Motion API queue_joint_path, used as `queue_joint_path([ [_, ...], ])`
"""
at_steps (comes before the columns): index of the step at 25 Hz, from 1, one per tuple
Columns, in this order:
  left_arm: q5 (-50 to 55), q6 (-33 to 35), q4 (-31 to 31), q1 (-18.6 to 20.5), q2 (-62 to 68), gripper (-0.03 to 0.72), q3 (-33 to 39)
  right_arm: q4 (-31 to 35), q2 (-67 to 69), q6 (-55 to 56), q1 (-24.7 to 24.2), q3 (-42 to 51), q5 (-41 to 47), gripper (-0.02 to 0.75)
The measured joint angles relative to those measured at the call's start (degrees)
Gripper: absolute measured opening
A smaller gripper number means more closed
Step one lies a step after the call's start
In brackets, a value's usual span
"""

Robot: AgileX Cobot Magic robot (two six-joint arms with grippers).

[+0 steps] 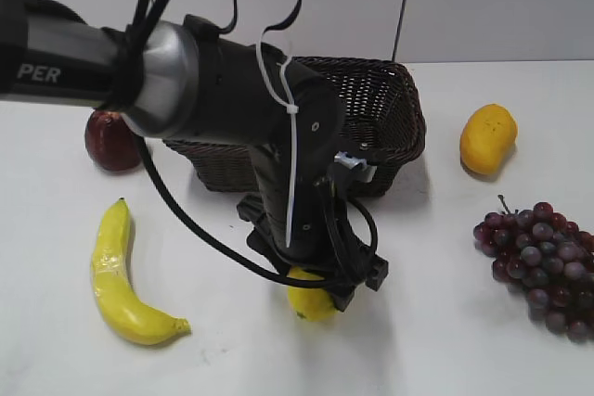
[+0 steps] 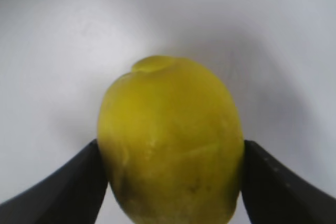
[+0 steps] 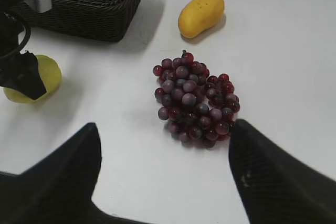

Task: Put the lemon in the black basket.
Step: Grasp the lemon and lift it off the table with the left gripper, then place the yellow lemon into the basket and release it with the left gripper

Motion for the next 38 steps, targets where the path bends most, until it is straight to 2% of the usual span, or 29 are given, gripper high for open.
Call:
queue_joint_path([
  [9, -0.2, 0.0, 0.2, 0.0, -2.5, 0.550, 0.0, 0.0, 0.0, 0.0, 0.0, 0.0, 0.0, 0.571],
  [15, -4.1, 0.0, 5.4, 0.4, -11.9, 0.549, 0.0, 0.0, 0.0, 0.0, 0.0, 0.0, 0.0, 0.571],
  [25, -11.3, 0.0, 15.9, 7.6, -14.9, 0.548, -5.0, 0.0, 0.0, 0.0, 0.0, 0.0, 0.0, 0.571],
  [33, -20.0, 0.0, 17.8, 13.4, -10.2, 0.548, -5.7, 0.0, 0.0, 0.0, 0.0, 0.0, 0.0, 0.571],
  [38, -21.1, 0.0, 18.4, 14.2, -3.0, 0.548, -9.6, 0.0, 0.0, 0.0, 0.0, 0.0, 0.0, 0.571],
])
